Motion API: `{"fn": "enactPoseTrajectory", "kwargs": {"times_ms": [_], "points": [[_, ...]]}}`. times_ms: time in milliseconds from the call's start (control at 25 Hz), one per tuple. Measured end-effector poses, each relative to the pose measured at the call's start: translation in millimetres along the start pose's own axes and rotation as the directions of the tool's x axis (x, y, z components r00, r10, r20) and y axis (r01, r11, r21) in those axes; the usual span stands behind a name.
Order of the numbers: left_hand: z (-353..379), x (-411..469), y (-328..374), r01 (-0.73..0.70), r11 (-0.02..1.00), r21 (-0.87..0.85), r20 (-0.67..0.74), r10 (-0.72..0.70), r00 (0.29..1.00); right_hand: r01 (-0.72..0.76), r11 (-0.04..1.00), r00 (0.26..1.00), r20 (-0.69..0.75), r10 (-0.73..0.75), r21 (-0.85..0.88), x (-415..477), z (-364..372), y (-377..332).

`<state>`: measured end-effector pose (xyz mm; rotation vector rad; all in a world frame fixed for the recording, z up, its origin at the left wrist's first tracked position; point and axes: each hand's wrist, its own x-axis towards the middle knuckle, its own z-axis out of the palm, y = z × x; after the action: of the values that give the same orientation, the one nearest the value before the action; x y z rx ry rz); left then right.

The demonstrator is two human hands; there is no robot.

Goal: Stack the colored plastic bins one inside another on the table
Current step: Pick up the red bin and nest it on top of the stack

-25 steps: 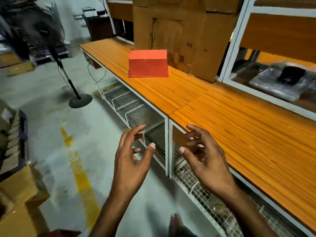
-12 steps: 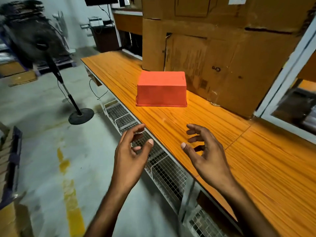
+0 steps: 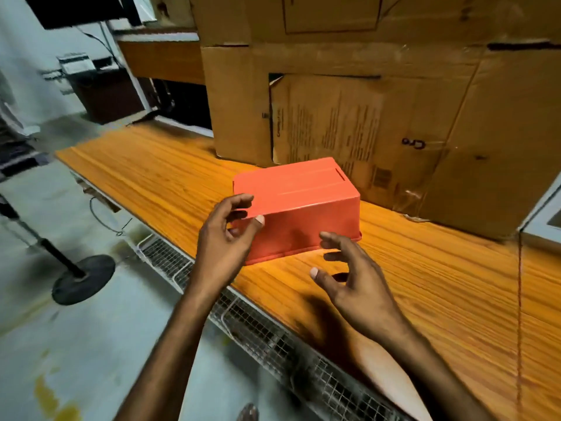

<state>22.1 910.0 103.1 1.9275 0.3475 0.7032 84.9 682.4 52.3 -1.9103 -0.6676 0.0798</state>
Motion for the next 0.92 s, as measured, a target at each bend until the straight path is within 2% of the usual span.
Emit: {"fn": "enactPoseTrajectory", "kwargs": {"times_ms": [160, 280, 400, 560, 720, 840, 920], "points": [[-33.0, 124.2, -58.6, -0.03, 0.998, 0.06, 0.117, 0.023, 0.993, -0.204, 0.975, 0.956, -0.197, 0.217, 0.086, 59.3, 67.8, -1.4], [-29.4, 188.5, -92.5, 0.014, 0.998, 0.059, 0.195, -0.025, 0.98, -0.376, 0.898, 0.859, -0.277, 0.431, 0.23, 90.3, 104.4, -3.8], [-9.2, 226.2, -117.0, 0.039, 0.985, 0.171, 0.336, -0.096, 0.937, -0.435, 0.815, 0.773, -0.306, 0.556, 0.382, 110.5, 131.6, -6.5], [2.2, 251.3, -132.5, 0.146, 0.944, 0.296, 0.452, -0.273, 0.849, -0.438, 0.747, 0.73, -0.287, 0.62, 0.5, 124.2, 146.8, -16.2], [2.5, 256.2, -119.2, 0.331, 0.937, 0.107, 0.465, -0.342, 0.817, -0.41, 0.748, 0.711, -0.331, 0.62, 0.521, 125.3, 142.1, -19.7], [1.7, 235.9, -111.6, 0.41, 0.912, 0.014, 0.576, -0.343, 0.742, -0.398, 0.756, 0.637, -0.436, 0.635, 0.519, 108.5, 116.7, -11.5], [8.7, 218.4, -110.6, 0.445, 0.895, 0.014, 0.664, -0.341, 0.666, -0.423, 0.745, 0.589, -0.468, 0.659, 0.516, 93.5, 94.5, -7.4]]}}
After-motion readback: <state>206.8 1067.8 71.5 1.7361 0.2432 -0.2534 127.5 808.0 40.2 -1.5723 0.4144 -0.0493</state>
